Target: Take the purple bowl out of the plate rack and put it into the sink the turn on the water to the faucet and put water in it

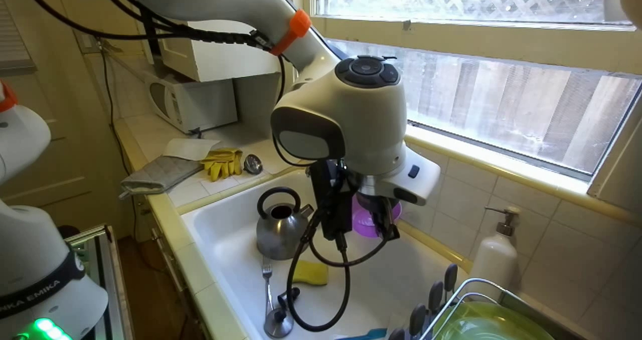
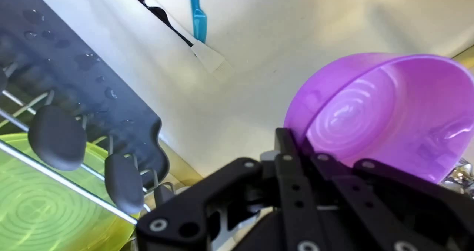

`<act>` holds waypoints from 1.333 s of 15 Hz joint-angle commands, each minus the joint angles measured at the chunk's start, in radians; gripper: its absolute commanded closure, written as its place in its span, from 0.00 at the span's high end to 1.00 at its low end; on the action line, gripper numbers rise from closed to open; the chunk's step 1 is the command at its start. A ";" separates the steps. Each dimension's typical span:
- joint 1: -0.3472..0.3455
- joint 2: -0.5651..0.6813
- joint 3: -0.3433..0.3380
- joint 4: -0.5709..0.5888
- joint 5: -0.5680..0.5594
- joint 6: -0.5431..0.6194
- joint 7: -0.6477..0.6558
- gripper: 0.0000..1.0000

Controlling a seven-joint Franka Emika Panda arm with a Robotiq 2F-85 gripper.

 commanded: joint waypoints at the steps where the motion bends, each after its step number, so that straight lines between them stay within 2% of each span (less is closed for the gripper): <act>1: 0.021 0.000 -0.023 0.002 0.005 -0.004 -0.003 0.01; 7: 0.013 0.175 0.045 0.067 0.070 -0.002 -0.074 0.01; 13: -0.007 0.299 0.103 0.114 0.051 0.024 -0.123 0.01; 16: -0.015 0.348 0.131 0.126 0.046 0.074 -0.163 0.01; 20: -0.053 0.423 0.201 0.149 0.051 0.185 -0.220 0.01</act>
